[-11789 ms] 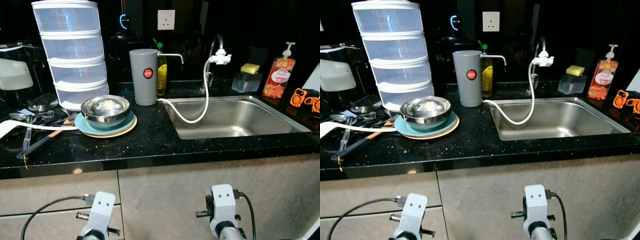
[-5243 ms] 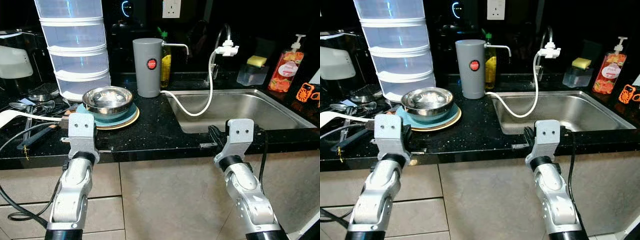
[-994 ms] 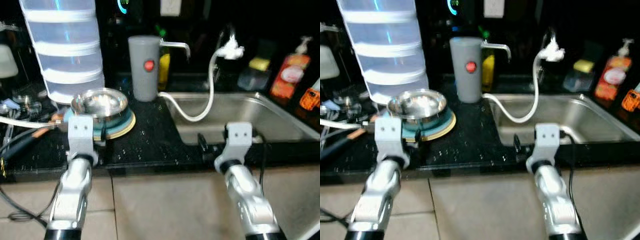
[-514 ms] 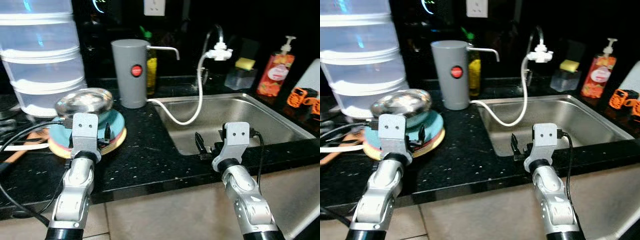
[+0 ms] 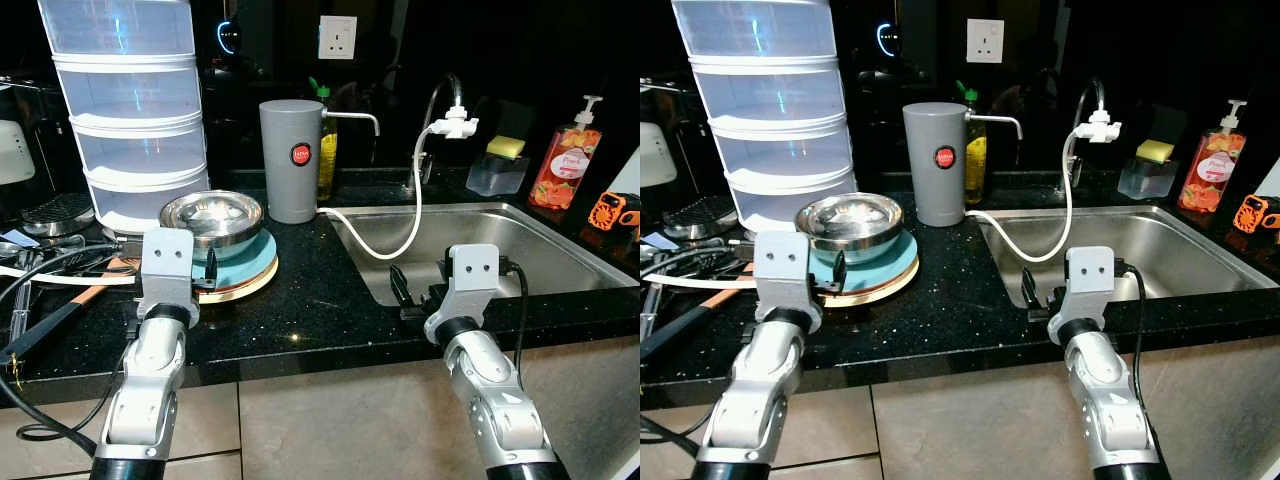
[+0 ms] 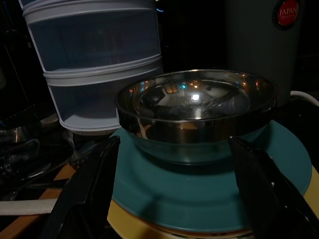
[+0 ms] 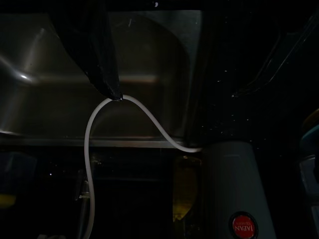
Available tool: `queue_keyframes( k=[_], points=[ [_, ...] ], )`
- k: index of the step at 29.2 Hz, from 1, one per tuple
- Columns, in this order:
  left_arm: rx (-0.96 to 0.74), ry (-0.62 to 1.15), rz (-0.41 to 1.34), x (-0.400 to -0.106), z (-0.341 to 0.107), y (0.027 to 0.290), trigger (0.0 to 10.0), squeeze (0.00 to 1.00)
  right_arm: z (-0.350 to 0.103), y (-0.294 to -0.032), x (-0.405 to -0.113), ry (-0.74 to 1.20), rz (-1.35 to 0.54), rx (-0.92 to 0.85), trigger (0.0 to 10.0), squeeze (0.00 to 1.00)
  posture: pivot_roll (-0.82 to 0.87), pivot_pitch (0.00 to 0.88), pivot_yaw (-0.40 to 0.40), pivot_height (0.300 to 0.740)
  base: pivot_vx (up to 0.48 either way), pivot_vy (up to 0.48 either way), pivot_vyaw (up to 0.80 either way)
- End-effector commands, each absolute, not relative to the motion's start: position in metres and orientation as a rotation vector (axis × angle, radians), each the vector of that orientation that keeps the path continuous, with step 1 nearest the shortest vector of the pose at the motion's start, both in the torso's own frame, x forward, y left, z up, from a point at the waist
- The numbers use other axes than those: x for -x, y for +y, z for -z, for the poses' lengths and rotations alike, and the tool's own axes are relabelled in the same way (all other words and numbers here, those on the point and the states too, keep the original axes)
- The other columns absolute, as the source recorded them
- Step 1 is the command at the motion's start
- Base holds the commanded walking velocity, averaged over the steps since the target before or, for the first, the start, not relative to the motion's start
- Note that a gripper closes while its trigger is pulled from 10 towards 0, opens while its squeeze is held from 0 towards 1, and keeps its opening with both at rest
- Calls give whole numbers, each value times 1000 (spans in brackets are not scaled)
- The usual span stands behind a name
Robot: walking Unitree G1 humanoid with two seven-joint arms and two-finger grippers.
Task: Kitchen organization
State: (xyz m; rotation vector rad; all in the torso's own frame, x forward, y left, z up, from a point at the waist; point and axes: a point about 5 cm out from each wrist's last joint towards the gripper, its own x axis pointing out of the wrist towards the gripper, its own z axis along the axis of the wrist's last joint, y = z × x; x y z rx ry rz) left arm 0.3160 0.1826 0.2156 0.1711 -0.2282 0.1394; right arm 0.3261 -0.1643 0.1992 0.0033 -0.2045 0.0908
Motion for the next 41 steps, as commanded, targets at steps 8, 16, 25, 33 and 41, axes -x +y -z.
queue_keyframes(
  k=[8,16,25,33,41],
  points=[
    [-150,-180,-189,-311,-202,183,10000,0,-196,-155,-323,-201,-131,4,10000,0,69,28,-38,740,0,0,0],
    [-298,-276,-249,-313,-227,202,10000,0,-204,-149,-324,-246,-141,64,10000,0,86,27,-46,740,0,0,0],
    [-138,-131,-255,-330,-228,232,10000,0,-229,-150,-323,-341,-146,88,10000,0,73,26,-41,740,0,0,0],
    [-328,-286,-155,-316,-227,188,10000,0,-215,-159,-321,-299,-108,-63,10000,0,62,23,-42,740,0,0,0],
    [-480,-432,-60,-293,-227,168,10000,0,-216,-191,-316,-375,112,134,10000,0,76,22,-46,740,0,0,0]
  ],
)
